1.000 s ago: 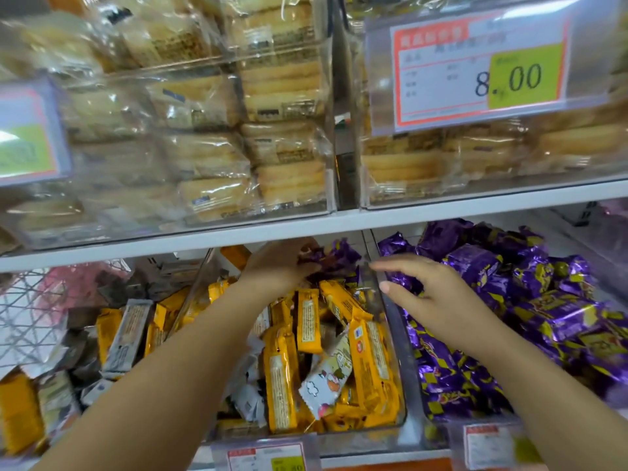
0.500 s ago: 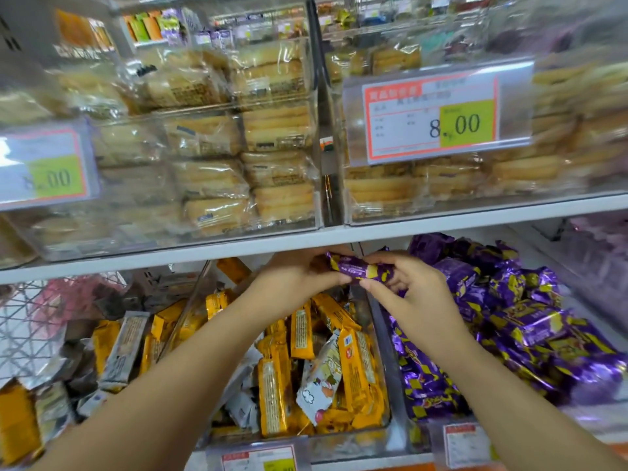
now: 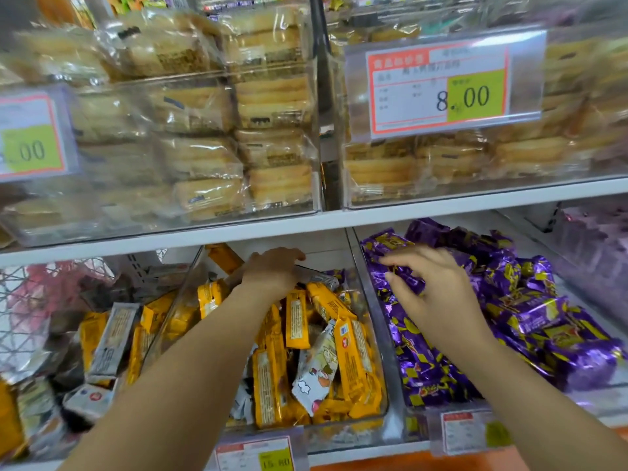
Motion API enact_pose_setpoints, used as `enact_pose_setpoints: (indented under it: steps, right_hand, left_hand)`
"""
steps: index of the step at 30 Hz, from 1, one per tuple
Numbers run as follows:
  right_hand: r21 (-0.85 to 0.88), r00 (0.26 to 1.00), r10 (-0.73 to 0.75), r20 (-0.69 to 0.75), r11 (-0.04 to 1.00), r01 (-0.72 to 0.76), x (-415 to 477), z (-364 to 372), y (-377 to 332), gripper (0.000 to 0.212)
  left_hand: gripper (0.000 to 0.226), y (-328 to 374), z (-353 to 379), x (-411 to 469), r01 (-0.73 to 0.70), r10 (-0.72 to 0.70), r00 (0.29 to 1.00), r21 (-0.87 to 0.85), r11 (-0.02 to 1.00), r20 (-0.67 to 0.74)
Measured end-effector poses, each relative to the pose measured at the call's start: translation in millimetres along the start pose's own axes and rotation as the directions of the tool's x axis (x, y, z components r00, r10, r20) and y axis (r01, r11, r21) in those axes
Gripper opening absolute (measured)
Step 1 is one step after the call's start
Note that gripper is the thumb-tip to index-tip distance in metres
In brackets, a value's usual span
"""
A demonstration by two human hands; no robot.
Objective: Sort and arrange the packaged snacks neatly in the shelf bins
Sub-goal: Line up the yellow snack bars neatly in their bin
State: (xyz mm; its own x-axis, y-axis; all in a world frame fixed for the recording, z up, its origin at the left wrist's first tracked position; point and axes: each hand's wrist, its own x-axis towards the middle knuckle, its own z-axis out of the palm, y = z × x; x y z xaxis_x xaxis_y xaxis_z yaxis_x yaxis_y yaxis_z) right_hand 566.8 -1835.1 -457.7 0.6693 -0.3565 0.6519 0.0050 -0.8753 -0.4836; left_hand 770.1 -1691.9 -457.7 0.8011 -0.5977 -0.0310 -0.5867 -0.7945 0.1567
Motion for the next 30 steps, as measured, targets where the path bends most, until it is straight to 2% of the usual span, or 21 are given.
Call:
enact_pose_setpoints:
  steps: [2, 8, 11, 13, 15, 17, 19, 22, 25, 28, 30]
  right_hand:
    - [0.027, 0.999, -0.028, 0.038, 0.999, 0.027, 2, 3, -1, 0.023]
    - [0.085, 0.995, 0.018, 0.097, 0.996, -0.026, 10, 7, -3, 0.021]
    - [0.097, 0.995, 0.007, 0.103, 0.995, -0.017, 11, 11, -4, 0.021]
    - [0.106, 0.995, 0.008, 0.104, 0.994, -0.019, 12, 12, -6, 0.02]
    - [0.114, 0.995, 0.01, 0.103, 0.993, -0.021, 13, 12, -10, 0.019]
    - [0.128, 0.995, 0.008, 0.103, 0.992, -0.022, 12, 12, -13, 0.018]
    - [0.14, 0.995, 0.011, 0.103, 0.99, -0.025, 12, 14, -15, 0.018]
    - [0.173, 0.995, 0.021, 0.102, 0.984, -0.039, 9, 16, -17, 0.018]
    - [0.184, 0.992, 0.027, 0.121, 0.982, -0.049, 5, 17, -18, 0.019]
    - [0.198, 0.992, 0.035, 0.123, 0.978, -0.059, 6, 18, -18, 0.02]
    - [0.196, 0.991, 0.042, 0.128, 0.978, -0.066, 7, 19, -16, 0.019]
  left_hand:
    - [0.041, -6, 4, 7, 0.026, -0.032, 0.999, 0.154, 0.988, 0.035]
    - [0.034, -12, 1, 6, -0.074, 0.084, 0.995, 0.2, 0.977, -0.043]
    - [0.03, -15, -10, -4, -0.038, 0.031, 0.994, -0.068, 0.997, -0.106]
    - [0.035, -18, -22, -15, -0.008, -0.041, 0.984, -0.277, 0.961, -0.174]
    - [0.035, -22, -35, -30, 0.01, -0.083, 0.982, -0.39, 0.921, -0.17]
    - [0.019, -26, -47, -48, -0.023, -0.05, 0.99, -0.5, 0.866, -0.133]
    - [0.011, -24, -59, -72, -0.062, 0.041, 0.998, -0.583, 0.81, -0.049]
    - [0.014, -21, -65, -101, -0.043, 0.158, 0.97, -0.507, 0.861, 0.185]
    - [0.023, -18, -64, -106, -0.069, 0.203, 0.937, -0.421, 0.905, 0.283]
    - [0.032, -16, -63, -86, -0.107, 0.166, 0.967, -0.284, 0.953, 0.194]
    - [0.033, -12, -58, -65, -0.125, 0.157, 0.982, -0.26, 0.958, 0.107]
